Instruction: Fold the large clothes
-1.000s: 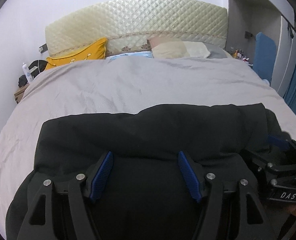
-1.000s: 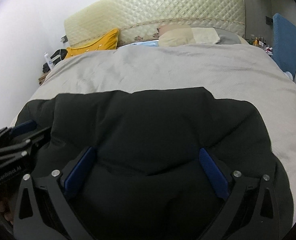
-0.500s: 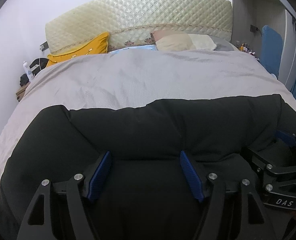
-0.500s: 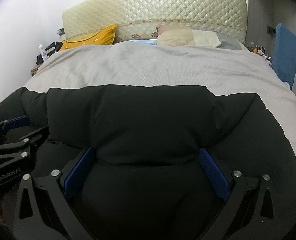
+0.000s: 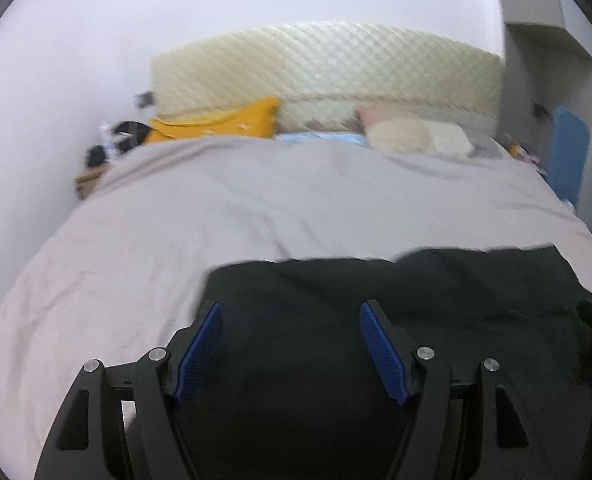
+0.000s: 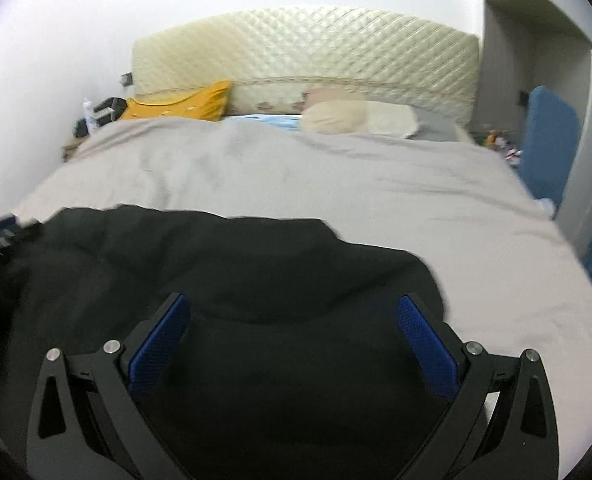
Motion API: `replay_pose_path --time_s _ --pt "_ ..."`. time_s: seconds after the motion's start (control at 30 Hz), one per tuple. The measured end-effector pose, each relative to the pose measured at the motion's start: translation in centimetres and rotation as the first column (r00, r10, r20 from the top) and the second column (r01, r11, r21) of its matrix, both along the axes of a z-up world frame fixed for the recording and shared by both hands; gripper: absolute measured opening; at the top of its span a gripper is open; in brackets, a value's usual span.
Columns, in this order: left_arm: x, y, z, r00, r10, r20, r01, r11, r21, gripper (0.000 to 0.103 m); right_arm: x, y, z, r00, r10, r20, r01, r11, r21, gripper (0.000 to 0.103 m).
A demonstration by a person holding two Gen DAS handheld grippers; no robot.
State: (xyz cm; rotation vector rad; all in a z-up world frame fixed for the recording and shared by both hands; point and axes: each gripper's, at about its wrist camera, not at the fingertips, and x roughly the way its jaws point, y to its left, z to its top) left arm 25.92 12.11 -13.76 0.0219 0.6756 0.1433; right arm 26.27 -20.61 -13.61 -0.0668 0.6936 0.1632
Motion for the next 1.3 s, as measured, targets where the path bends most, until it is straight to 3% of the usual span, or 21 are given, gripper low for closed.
replay_pose_path --time_s 0.2,0.33,0.53,0.8,0.9,1.0,1.3 --pt "1.1 0.4 -2.2 0.995 -0.027 -0.097 0.030 0.999 0.027 0.070 0.9 -1.5 -1.8 0.998 0.005 -0.061 -0.004 1.000 0.013 0.103" --pt "2.0 0.1 -4.1 0.986 -0.041 -0.160 0.042 0.999 0.003 0.071 1.7 -1.9 -3.7 0.995 0.012 -0.095 -0.009 0.999 0.032 0.103" --pt "2.1 0.8 -5.3 0.982 -0.060 -0.180 0.048 0.996 -0.073 0.074 2.2 -2.4 -5.2 0.996 0.013 -0.094 -0.007 0.997 0.072 0.103" --pt "1.2 0.6 -5.0 0.986 -0.043 -0.162 0.034 0.998 -0.060 0.074 1.7 -2.2 -5.0 0.992 -0.017 -0.122 0.026 0.997 0.070 0.103" --pt "0.9 0.4 -4.1 0.987 -0.026 -0.156 0.019 0.999 -0.044 0.074 1.3 -2.6 -3.8 0.991 -0.044 -0.126 0.056 0.994 0.090 0.103" --pt "0.2 0.0 -2.0 0.988 -0.036 -0.148 0.025 0.997 -0.076 0.074 0.3 -2.9 -1.0 0.995 -0.050 -0.082 0.060 0.990 0.128 0.103" --pt "-7.1 -3.9 9.5 0.992 -0.128 0.023 0.130 0.983 -0.132 0.074 -6.1 -2.9 10.3 0.990 -0.076 0.120 0.055 0.984 0.169 0.103"
